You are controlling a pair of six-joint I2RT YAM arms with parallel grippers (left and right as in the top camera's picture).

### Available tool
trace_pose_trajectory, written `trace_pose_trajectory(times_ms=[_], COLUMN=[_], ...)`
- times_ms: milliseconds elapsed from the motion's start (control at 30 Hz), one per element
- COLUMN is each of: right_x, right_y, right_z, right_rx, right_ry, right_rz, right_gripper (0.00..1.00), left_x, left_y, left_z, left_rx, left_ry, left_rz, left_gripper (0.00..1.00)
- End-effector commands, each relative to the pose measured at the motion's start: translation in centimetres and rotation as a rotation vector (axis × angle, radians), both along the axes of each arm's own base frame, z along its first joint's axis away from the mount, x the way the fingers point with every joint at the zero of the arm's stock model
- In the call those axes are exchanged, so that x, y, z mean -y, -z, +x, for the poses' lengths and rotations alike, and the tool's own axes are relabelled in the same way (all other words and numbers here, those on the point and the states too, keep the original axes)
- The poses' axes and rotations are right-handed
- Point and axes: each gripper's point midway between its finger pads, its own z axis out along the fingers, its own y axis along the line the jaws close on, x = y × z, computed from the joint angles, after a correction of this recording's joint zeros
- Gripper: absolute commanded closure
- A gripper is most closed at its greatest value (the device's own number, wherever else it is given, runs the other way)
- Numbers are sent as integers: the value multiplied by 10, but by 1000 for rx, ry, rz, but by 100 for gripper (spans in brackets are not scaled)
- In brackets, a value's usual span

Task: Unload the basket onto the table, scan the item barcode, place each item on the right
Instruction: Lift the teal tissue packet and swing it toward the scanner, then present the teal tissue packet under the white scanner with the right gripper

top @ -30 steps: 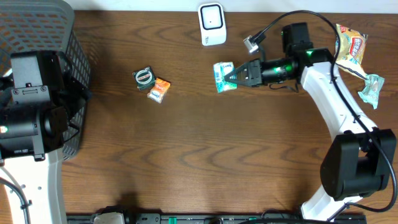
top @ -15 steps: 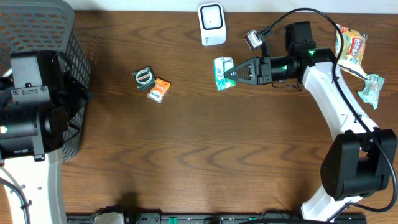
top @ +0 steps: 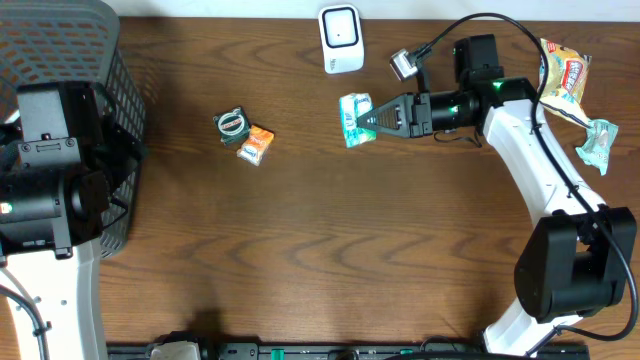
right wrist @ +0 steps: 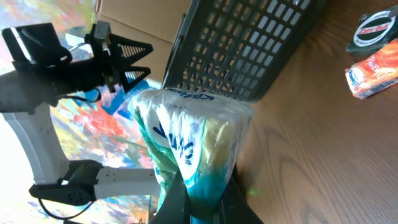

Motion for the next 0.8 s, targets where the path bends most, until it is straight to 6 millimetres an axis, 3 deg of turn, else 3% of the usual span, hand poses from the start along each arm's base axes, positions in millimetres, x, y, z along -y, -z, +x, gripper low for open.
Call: trace_pose_trajectory(times_ms=[0,267,367,433,500,533,633,767], right_x=[-5,-10,-13,-14,9,19,35,33], right_y=[-2,-2,14,52,116,128,148,145], right_z=[-3,-6,-2,8,26,29,31,43], right_rx=[24,24,30,-24,-23,0,117,287], right_ry=[-19,-31,-1,90,278,323,396,477], right_rz=[9,8,-87,-317,-768,-884,-1171,-1332], right_gripper=[99,99,99,99,99,99,99,99], left_x=[-3,-3,-3,-3,-3,-3,-3,-3], left_y=[2,2,2,2,2,2,2,2], left_z=[-2,-2,-2,-2,-2,-2,-2,-2], left_rx=[-4,-4,-4,-4,-4,-4,-4,-4], left_ry=[-23,-23,-23,-23,-23,-23,-23,-23], left_rz=[0,0,0,0,0,0,0,0], left_gripper=[2,3,2,2,3,2,2,2])
